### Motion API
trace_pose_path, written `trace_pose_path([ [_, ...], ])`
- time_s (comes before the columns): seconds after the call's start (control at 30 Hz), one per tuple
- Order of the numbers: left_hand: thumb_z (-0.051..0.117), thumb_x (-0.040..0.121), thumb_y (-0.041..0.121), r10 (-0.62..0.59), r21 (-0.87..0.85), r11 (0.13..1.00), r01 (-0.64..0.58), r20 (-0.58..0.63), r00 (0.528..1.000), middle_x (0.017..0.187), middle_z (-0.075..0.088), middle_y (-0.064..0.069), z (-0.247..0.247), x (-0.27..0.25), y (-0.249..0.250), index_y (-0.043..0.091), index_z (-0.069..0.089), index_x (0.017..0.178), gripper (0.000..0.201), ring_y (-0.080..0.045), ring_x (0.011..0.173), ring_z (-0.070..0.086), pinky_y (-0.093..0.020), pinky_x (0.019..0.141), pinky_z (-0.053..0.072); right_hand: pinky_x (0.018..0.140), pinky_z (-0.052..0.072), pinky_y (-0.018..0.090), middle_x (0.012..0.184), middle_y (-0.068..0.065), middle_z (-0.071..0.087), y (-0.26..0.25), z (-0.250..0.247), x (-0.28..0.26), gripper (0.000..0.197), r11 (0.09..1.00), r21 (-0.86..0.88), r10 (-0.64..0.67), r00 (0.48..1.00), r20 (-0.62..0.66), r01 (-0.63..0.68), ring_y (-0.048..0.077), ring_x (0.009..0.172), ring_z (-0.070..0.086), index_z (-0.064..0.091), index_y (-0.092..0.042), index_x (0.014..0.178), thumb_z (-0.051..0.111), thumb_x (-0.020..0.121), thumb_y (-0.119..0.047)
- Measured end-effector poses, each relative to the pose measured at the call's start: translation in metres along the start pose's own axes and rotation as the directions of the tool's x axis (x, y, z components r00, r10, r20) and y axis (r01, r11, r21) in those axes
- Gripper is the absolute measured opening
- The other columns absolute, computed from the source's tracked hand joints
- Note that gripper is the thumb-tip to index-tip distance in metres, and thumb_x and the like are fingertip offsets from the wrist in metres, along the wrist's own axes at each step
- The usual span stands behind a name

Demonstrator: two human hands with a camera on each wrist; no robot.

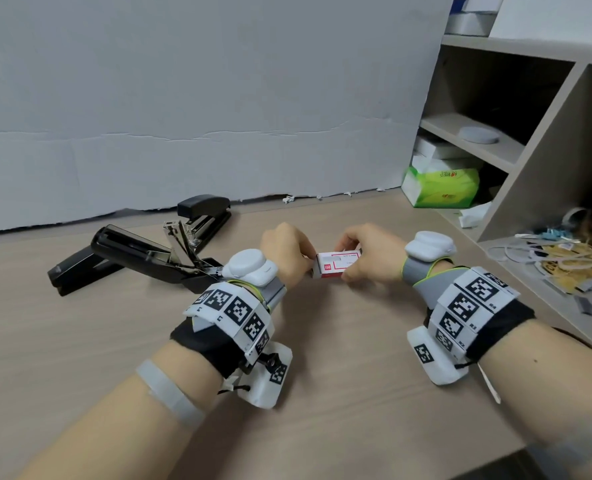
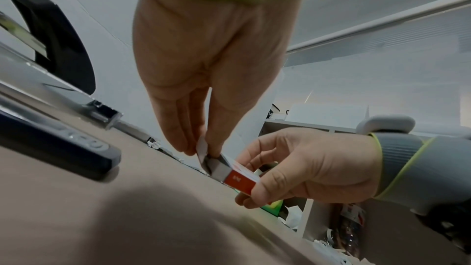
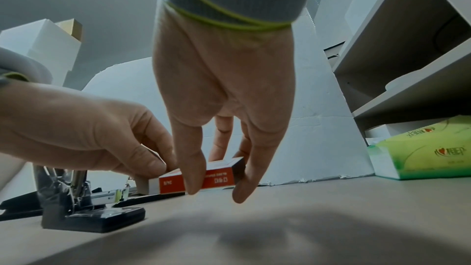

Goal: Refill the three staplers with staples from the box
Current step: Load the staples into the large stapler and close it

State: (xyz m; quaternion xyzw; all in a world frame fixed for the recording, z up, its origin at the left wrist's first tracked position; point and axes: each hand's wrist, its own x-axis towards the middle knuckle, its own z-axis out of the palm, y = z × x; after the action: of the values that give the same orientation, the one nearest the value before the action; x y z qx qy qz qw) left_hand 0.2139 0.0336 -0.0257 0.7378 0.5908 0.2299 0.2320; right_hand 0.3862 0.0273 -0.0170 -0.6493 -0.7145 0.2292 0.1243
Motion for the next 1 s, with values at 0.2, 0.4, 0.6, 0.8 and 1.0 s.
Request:
trace_pose_path([
  [0.2,0.068,0.077,0.014,-0.015,-0.077,0.997,0.014,-0.011,1.000,0.076,0.075,-0.006,-0.004,0.001,0.000,0.014,0.079,0.083,0.012,-0.006,0.039,0.042,-0.012,0.031,0.029,0.047,0.035,0.022,0.089,-0.007,0.062,0.000,0.001,0.001,0.030,0.999,0.015,-0.028,0.998,-0.056,0.029,0.004,0.058,0.051,0.066,-0.023,0.098,0.076,0.071,-0.013],
  [0.4,0.064,0.076,-0.002,-0.121,-0.349,0.929,0.123,0.026,0.992,0.081,0.071,-0.010,-0.001,0.005,-0.003,0.012,0.063,0.085,0.016,-0.026,0.058,0.065,-0.040,0.063,0.062,0.050,0.035,0.020,0.093,-0.005,0.064,-0.003,-0.001,0.001,0.032,0.998,0.025,-0.055,0.994,-0.092,0.058,0.001,0.063,0.052,0.067,-0.020,0.101,0.077,0.071,-0.014],
  [0.6,0.060,0.078,-0.004,-0.126,-0.366,0.919,0.144,0.071,0.989,0.073,0.072,-0.015,-0.001,0.010,-0.007,0.005,0.071,0.076,0.014,-0.032,0.059,0.072,-0.047,0.062,0.062,0.063,0.047,0.026,0.083,-0.012,0.061,-0.001,-0.002,-0.002,0.031,1.000,0.006,-0.028,0.998,-0.060,0.029,0.015,0.074,0.060,0.065,-0.024,0.096,0.079,0.069,-0.017],
  [0.8,0.055,0.078,-0.010,-0.120,-0.395,0.904,0.165,0.134,0.984,0.078,0.073,-0.020,-0.002,0.014,-0.011,0.003,0.072,0.078,0.021,-0.036,0.068,0.073,-0.047,0.070,0.062,0.056,0.042,0.022,0.090,-0.007,0.064,0.000,-0.003,-0.005,0.031,1.000,-0.005,-0.007,0.998,-0.056,0.006,0.013,0.072,0.059,0.066,-0.023,0.098,0.079,0.070,-0.018],
  [1.0,0.063,0.080,0.007,-0.056,-0.326,0.942,0.084,0.095,0.994,0.085,0.072,-0.005,-0.005,0.015,-0.011,0.014,0.070,0.095,0.018,-0.025,0.072,0.071,-0.040,0.078,0.061,0.057,0.042,0.022,0.097,-0.004,0.068,0.002,-0.005,-0.005,0.032,1.000,0.024,0.009,0.998,-0.066,-0.007,0.016,0.074,0.061,0.066,-0.025,0.097,0.079,0.068,-0.019],
])
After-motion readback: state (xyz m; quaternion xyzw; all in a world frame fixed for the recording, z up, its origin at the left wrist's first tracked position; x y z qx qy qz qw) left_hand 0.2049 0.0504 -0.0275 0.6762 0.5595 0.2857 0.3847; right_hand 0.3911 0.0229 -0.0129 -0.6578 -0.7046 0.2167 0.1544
